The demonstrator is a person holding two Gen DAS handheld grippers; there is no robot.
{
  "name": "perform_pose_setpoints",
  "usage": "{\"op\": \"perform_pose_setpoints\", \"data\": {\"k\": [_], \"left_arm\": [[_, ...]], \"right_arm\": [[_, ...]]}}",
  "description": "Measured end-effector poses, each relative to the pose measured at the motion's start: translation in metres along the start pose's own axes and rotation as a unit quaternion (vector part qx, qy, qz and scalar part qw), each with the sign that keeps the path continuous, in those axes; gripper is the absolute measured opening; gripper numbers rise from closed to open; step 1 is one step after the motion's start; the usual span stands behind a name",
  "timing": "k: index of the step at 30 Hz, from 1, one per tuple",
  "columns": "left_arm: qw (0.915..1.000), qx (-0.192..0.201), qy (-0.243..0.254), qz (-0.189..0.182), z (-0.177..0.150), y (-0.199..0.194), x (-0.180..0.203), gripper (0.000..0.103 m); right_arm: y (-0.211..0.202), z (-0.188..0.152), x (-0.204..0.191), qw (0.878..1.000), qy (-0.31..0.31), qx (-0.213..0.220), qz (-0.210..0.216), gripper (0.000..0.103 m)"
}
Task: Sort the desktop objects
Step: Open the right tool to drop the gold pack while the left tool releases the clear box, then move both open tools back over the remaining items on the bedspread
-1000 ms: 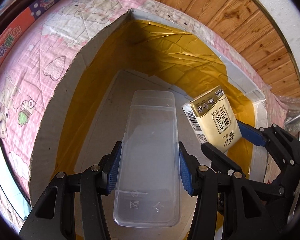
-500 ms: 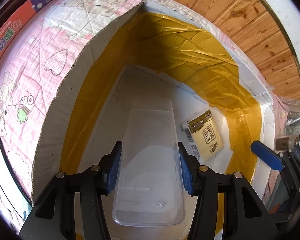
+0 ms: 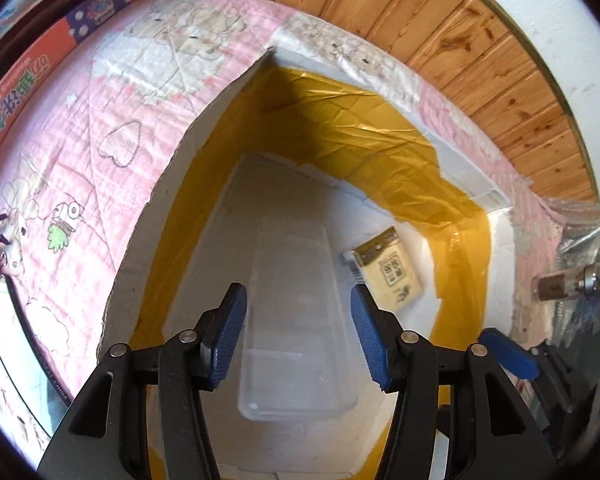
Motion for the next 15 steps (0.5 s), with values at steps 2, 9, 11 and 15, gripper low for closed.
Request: {"op": "perform_pose_setpoints", "data": {"k": [2,9,11,15], "left_arm": [[0.9995,0.002,0.013,0.029,0.004,-0.005,0.000,0.057],[0.9998,-0.015,-0.001,0.013,0.007,-0.037,0.010,0.057],[0.9997,-0.021,-0.002,0.010,0.001,-0.045,0.014,0.057],[0.9996,-0.026,0.002,0.014,-0.011,-0.056,0.025,0.057]], "right_arm": [[-0.001,-0.001,-0.002,1.000,0.006,-0.005,0.001,0.067],[-0.015,-0.007,-0.009,0.999,0.027,-0.044,0.010,0.067],[-0.020,-0.011,-0.006,0.998,0.040,-0.052,0.008,0.067],[-0.028,-0.019,0.003,0.997,0.049,-0.061,0.002,0.067]]}}
Point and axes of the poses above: each gripper's, at about its wrist camera, not at the fingertips, and y roughly the way its jaws point, x to its right, z to its top, the point moved 4 cm from there along y, roughly the way its jaws point, and after that the axes turned 13 degrees about y, right-handed, at the moved point
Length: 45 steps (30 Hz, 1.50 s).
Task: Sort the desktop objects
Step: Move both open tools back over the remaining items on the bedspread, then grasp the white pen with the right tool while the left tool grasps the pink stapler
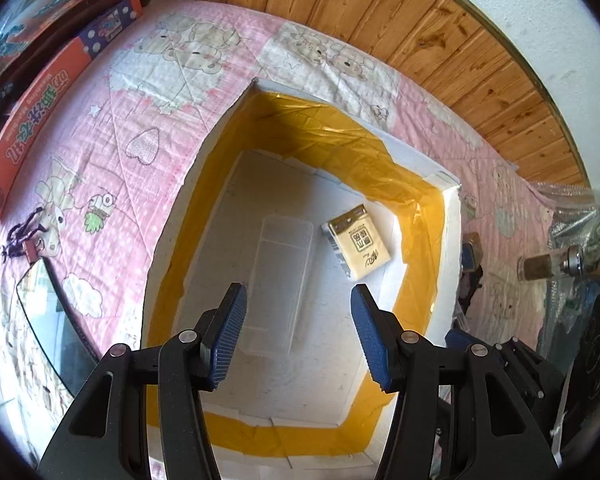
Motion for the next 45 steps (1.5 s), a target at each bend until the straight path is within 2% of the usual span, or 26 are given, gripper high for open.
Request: {"op": "perform_pose_setpoints", "data": {"k": [4,8,10,15,18,22,26,29,30,34,38,42,44,45], "left_arm": [[1.0000,0.000,0.002,0.008,-0.014,-0.006,0.009,0.057],[0.9993,0.011,0.025,0.024,-0.025,-0.012,0.025,0.057],[0.9989,0.016,0.039,0.021,-0.032,-0.015,0.036,0.057],[0.9978,0.012,0.064,-0.010,-0.048,-0.012,0.071,0.057],[0.9949,0.006,0.097,-0.028,-0.054,-0.008,0.101,0.057],[0.9872,0.002,0.147,-0.063,-0.057,-0.002,0.149,0.057],[0.9759,-0.035,0.190,-0.101,-0.066,0.025,0.191,0.057],[0.9695,-0.069,0.215,-0.094,-0.075,0.056,0.205,0.057],[0.9698,-0.080,0.215,-0.082,-0.078,0.066,0.204,0.057],[0.9628,-0.069,0.258,-0.039,-0.080,0.073,0.211,0.057],[0.9634,-0.072,0.257,0.020,-0.073,0.078,0.198,0.057],[0.9663,-0.075,0.237,0.068,-0.060,0.082,0.182,0.057],[0.9711,-0.074,0.219,0.060,-0.055,0.080,0.176,0.057],[0.9761,-0.072,0.203,0.028,-0.053,0.077,0.176,0.057]], "right_arm": [[-0.012,-0.006,0.003,1.000,-0.012,0.014,0.000,0.067],[-0.023,-0.014,0.003,0.998,-0.045,0.035,-0.002,0.067],[-0.025,-0.021,0.008,0.998,-0.055,0.043,-0.008,0.067],[-0.036,-0.036,0.033,0.998,-0.026,0.058,0.006,0.067],[-0.045,-0.044,0.052,0.997,0.002,0.071,0.009,0.067],[-0.058,-0.055,0.086,0.995,0.052,0.087,0.009,0.064],[-0.067,-0.067,0.124,0.990,0.101,0.097,-0.006,0.061],[-0.068,-0.077,0.152,0.985,0.139,0.095,-0.022,0.058],[-0.067,-0.080,0.160,0.984,0.152,0.093,-0.028,0.057],[-0.062,-0.090,0.183,0.978,0.188,0.084,-0.037,0.054],[-0.053,-0.091,0.192,0.977,0.195,0.077,-0.049,0.049],[-0.043,-0.083,0.195,0.979,0.179,0.069,-0.061,0.033],[-0.037,-0.073,0.194,0.982,0.162,0.067,-0.064,0.032],[-0.034,-0.068,0.194,0.984,0.153,0.067,-0.066,0.032]]}}
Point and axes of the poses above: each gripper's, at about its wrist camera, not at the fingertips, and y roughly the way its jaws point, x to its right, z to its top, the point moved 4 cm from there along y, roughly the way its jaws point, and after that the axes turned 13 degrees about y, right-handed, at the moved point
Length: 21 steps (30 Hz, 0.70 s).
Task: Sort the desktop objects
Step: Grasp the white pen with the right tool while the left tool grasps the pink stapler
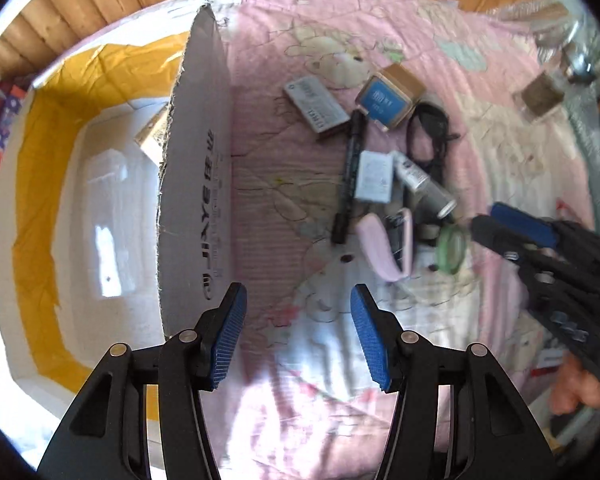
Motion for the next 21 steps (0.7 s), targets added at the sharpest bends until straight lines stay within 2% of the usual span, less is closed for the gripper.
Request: {"op": "perform_pose_setpoints", "data": {"k": [2,3,5,7,14,21], "left_arm": [[0.9967,0.022,-0.020,-0.076,0.002,-0.010,0.004,0.057],[0.9945,0.028,-0.020,-0.099,0.003,-0.013,0.009,0.057],[0.9914,0.024,-0.019,-0.127,0.004,-0.009,0.016,0.057],[0.9886,0.005,-0.031,-0.147,0.003,0.006,0.018,0.057],[0.9859,-0.028,-0.074,-0.147,0.012,0.058,0.017,0.057],[0.9827,-0.022,-0.089,-0.161,0.016,0.090,0.014,0.054]], "right_arm": [[0.010,0.010,-0.005,1.000,-0.022,-0.001,0.000,0.031],[0.016,0.014,-0.007,1.000,-0.030,-0.003,0.001,0.030],[0.030,0.022,-0.008,0.999,-0.040,-0.012,0.001,0.028],[0.044,0.027,-0.008,0.999,-0.048,-0.026,0.004,0.026],[0.085,0.031,-0.003,0.995,-0.079,-0.066,0.004,0.019],[0.075,0.024,0.015,0.997,-0.039,-0.065,0.029,0.012]]}}
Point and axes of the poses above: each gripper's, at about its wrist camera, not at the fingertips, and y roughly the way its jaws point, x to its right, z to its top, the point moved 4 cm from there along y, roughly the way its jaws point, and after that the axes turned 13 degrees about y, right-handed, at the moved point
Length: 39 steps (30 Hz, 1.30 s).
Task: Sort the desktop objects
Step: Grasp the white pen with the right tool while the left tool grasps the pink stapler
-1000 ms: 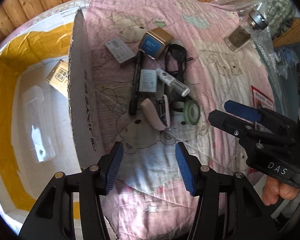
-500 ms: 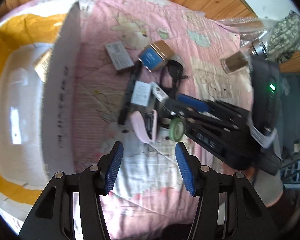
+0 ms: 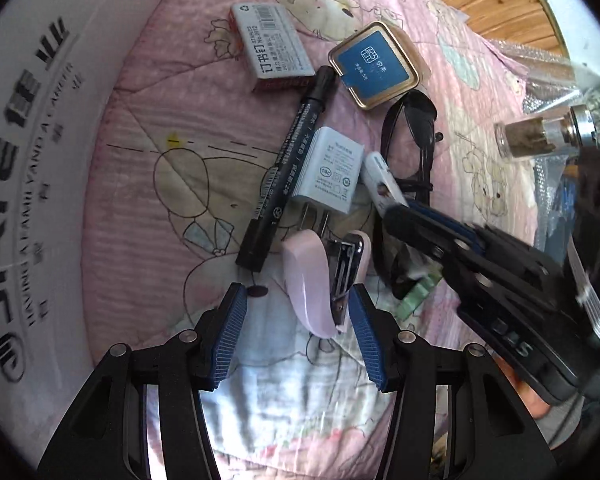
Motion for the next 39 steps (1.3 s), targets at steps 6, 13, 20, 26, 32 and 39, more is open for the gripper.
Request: {"op": "perform_pose_setpoints", "data": {"k": [6,13,20,26,32,39], "left_arm": [[0.9994,0.019,0.028,0.008,0.008,0.004,0.012,0.052],[0.9949,0.017,0.095,0.027,0.012,0.023,0.050,0.051],[0.9909,0.025,0.118,0.059,0.020,0.033,0.058,0.038],[0.9884,0.030,0.136,0.062,0.017,0.025,0.058,0.025],[0.9898,0.021,0.119,0.076,0.010,0.021,0.050,0.026],[0.9956,0.029,0.071,0.052,0.013,0.025,0.035,0.029]], "right_arm": [[-0.030,-0.021,0.029,0.997,0.068,0.021,0.034,0.012],[-0.054,-0.030,0.044,0.991,0.121,0.046,0.038,0.012],[-0.053,-0.043,0.068,0.988,0.147,0.048,0.016,0.012],[-0.059,-0.053,0.083,0.984,0.170,0.051,0.020,0.012],[-0.064,-0.057,0.073,0.985,0.164,0.055,0.017,0.012],[-0.062,-0.066,0.072,0.985,0.163,0.053,0.007,0.012]]}}
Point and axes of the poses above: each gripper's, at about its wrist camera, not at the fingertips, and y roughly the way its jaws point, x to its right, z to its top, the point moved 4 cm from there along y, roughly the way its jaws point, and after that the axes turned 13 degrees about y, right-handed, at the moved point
